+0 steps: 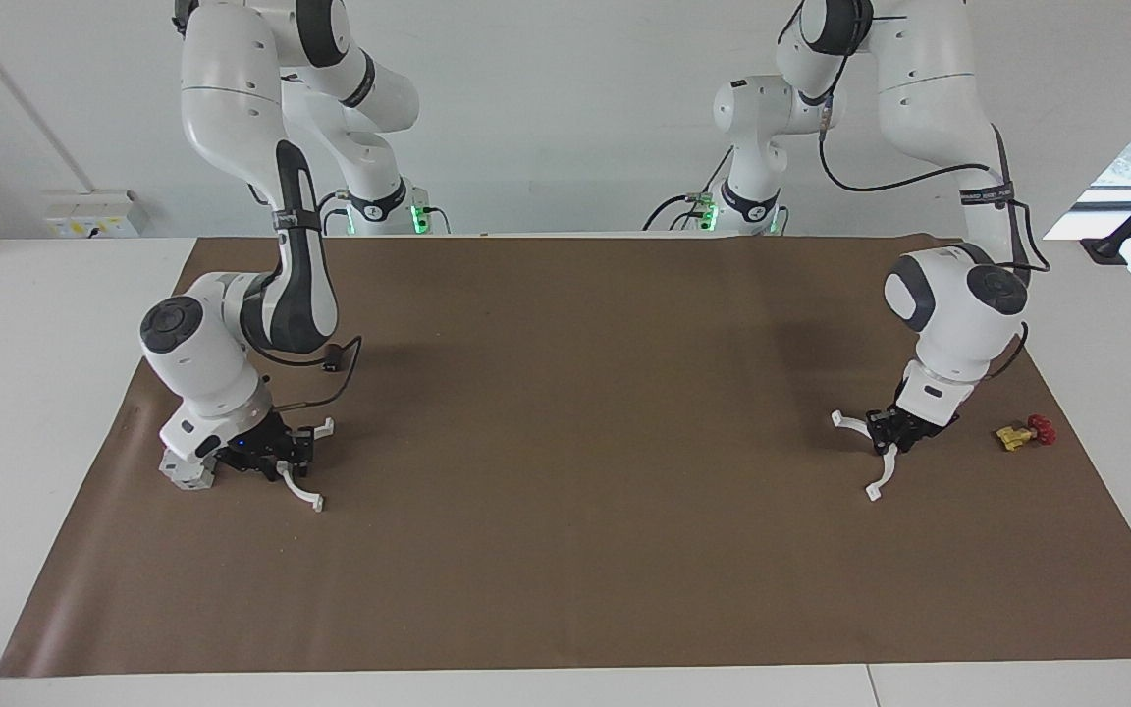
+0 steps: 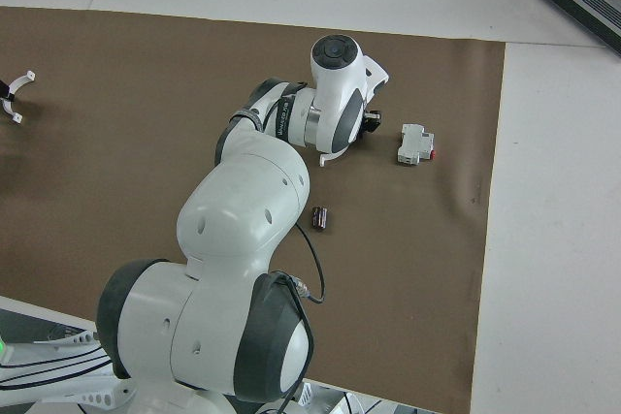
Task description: Assemble drain pipe with both arms
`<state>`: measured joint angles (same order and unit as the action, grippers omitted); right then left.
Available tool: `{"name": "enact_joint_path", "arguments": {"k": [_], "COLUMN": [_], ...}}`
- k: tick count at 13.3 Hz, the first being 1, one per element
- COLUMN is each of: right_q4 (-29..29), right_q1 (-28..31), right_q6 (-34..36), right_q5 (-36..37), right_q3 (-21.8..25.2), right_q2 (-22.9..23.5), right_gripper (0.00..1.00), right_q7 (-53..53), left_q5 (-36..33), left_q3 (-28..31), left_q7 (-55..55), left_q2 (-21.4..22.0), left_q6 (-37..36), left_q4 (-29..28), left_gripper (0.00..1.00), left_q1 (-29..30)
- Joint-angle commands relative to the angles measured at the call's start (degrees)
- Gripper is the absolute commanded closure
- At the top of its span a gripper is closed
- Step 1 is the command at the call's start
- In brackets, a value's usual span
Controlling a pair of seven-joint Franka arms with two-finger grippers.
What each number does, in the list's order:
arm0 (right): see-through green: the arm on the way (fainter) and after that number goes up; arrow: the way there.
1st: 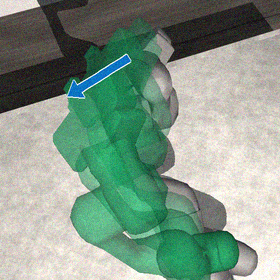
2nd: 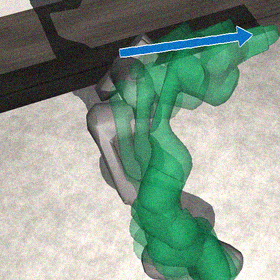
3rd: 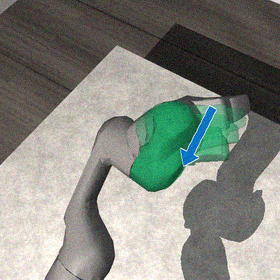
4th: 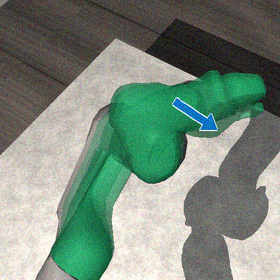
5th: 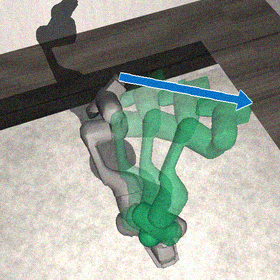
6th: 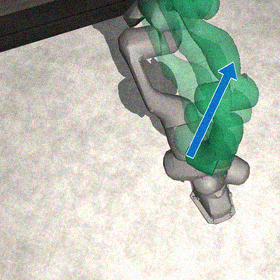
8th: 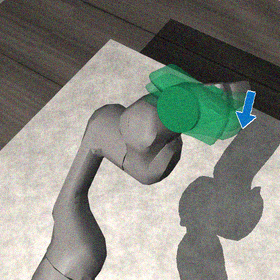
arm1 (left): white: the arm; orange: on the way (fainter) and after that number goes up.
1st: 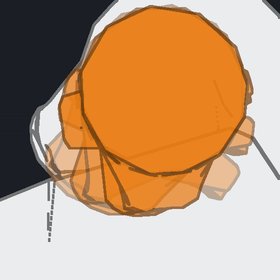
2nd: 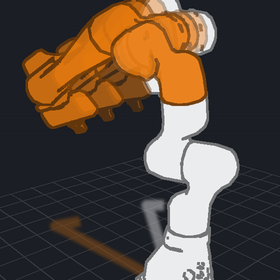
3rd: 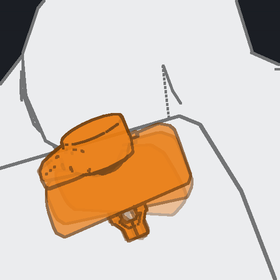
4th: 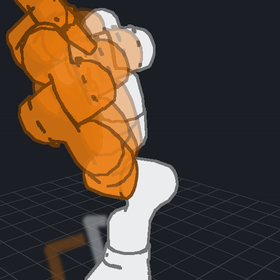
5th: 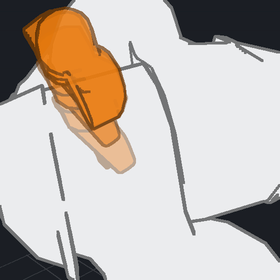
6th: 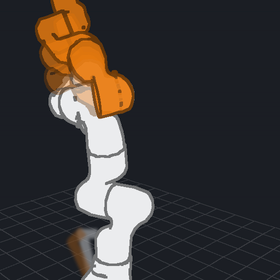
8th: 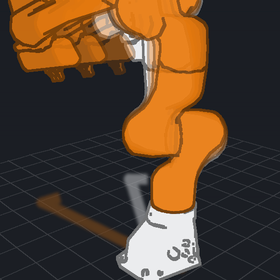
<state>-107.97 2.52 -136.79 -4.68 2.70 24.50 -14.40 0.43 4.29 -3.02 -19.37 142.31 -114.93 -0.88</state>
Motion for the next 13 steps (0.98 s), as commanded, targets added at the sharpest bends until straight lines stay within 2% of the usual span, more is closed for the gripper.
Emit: {"name": "enact_joint_path", "arguments": {"k": [1,2,3,6,7,13], "right_q4": [-0.49,-0.06,0.73,8.44,10.56,14.53], "right_q1": [0.2,0.2,0.2,-0.32,-3.02,-18.49], "right_q6": [0.11,0.55,1.77,10.72,12.93,14.1], "right_q5": [-0.68,-0.59,-0.59,-0.77,-0.16,0.72], "right_q3": [-0.24,-0.24,-0.41,-3.14,-3.23,-3.23], "right_q2": [-0.15,-0.15,-0.15,0.02,0.2,1.16], "right_gripper": [0.85,0.95,1.0,1.0,1.0,1.0], "right_q7": [-1.77,-1.77,-1.68,1.38,3.83,16.76], "left_q5": [-1.22,-1.22,-1.22,-1.22,-1.22,-1.22], "left_q3": [0.01,0.01,0.01,0.01,0.01,0.1], "left_q7": [1.08,1.0,0.91,0.91,0.91,0.82], "left_q2": [0.12,0.12,0.04,0.03,0.03,0.56], "left_q6": [1.65,1.65,1.65,1.65,1.74,1.39], "left_q4": [-0.83,-0.83,-0.57,-0.56,-0.56,0.05], "left_gripper": [1.0,1.0,1.0,1.0,1.0,1.0], "left_q1": [0.27,0.27,0.27,0.27,0.27,0.79]}}
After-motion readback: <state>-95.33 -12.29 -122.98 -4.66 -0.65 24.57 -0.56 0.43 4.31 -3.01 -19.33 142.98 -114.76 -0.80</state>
